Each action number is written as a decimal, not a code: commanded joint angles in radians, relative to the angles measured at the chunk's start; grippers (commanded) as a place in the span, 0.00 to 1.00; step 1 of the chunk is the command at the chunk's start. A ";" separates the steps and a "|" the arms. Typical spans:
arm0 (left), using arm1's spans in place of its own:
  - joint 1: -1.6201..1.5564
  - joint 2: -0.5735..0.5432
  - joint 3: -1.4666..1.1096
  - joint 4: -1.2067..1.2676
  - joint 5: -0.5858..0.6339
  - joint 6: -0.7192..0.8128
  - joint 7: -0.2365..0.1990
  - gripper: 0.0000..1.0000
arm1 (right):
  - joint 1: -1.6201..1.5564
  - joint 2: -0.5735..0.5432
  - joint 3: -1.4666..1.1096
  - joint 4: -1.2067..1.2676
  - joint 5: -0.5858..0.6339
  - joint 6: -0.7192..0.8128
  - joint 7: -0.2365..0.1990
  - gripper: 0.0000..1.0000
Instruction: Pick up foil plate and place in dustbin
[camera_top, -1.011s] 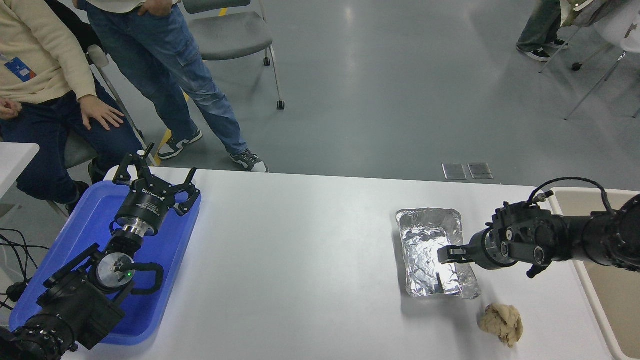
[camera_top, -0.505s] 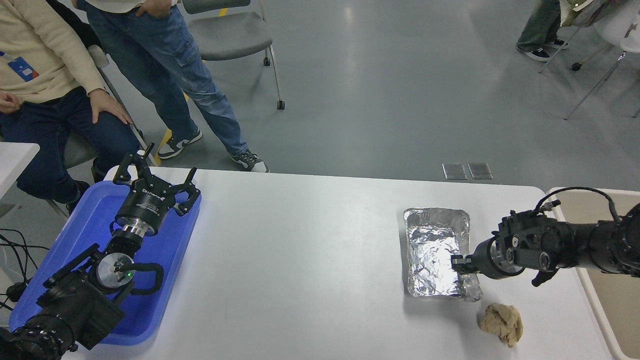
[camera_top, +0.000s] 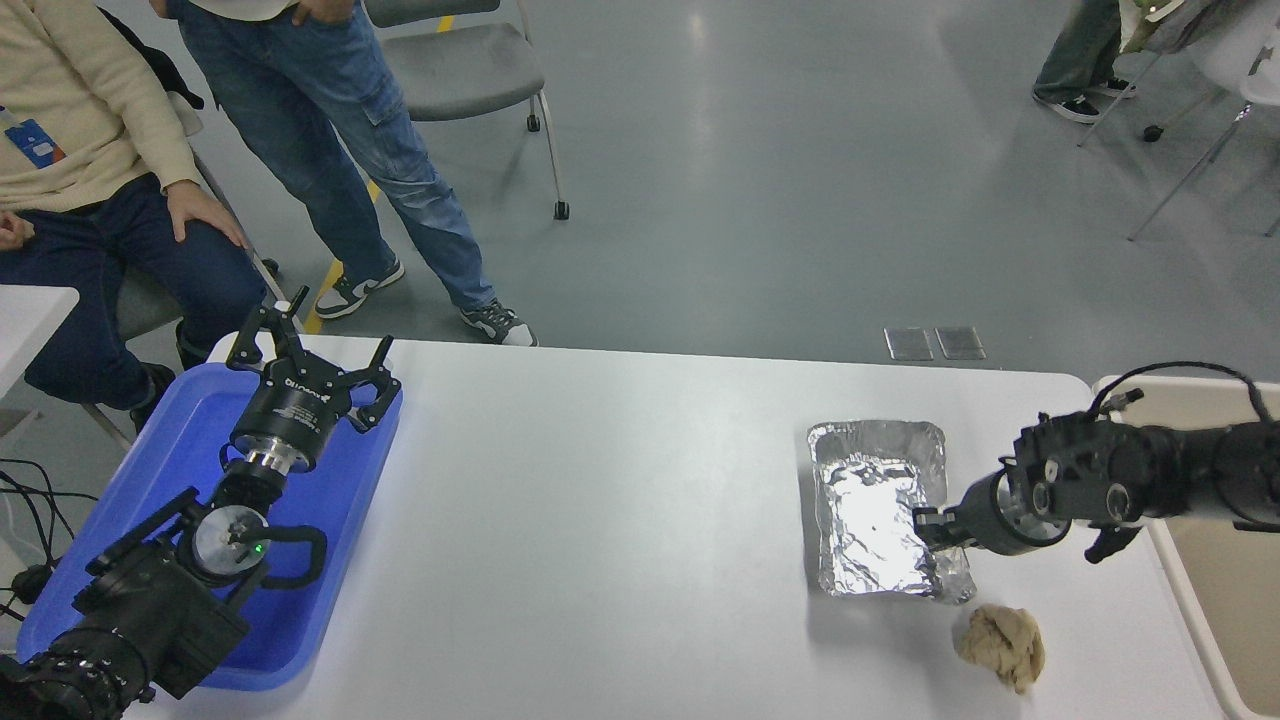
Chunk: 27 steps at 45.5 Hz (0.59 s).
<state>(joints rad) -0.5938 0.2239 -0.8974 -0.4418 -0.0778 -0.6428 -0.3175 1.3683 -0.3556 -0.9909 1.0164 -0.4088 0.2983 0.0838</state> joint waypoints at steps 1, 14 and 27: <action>0.000 0.000 0.000 0.000 0.000 0.000 0.000 1.00 | 0.207 -0.106 -0.038 0.198 -0.001 0.087 0.001 0.00; 0.000 0.000 0.000 0.000 0.001 0.000 0.000 1.00 | 0.440 -0.206 -0.048 0.243 0.007 0.422 0.001 0.00; 0.002 0.000 0.000 0.000 0.000 0.000 0.000 1.00 | 0.664 -0.212 -0.127 0.244 0.015 0.487 0.004 0.00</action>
<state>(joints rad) -0.5934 0.2239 -0.8971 -0.4418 -0.0772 -0.6429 -0.3175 1.8457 -0.5451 -1.0622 1.2444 -0.4011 0.7042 0.0847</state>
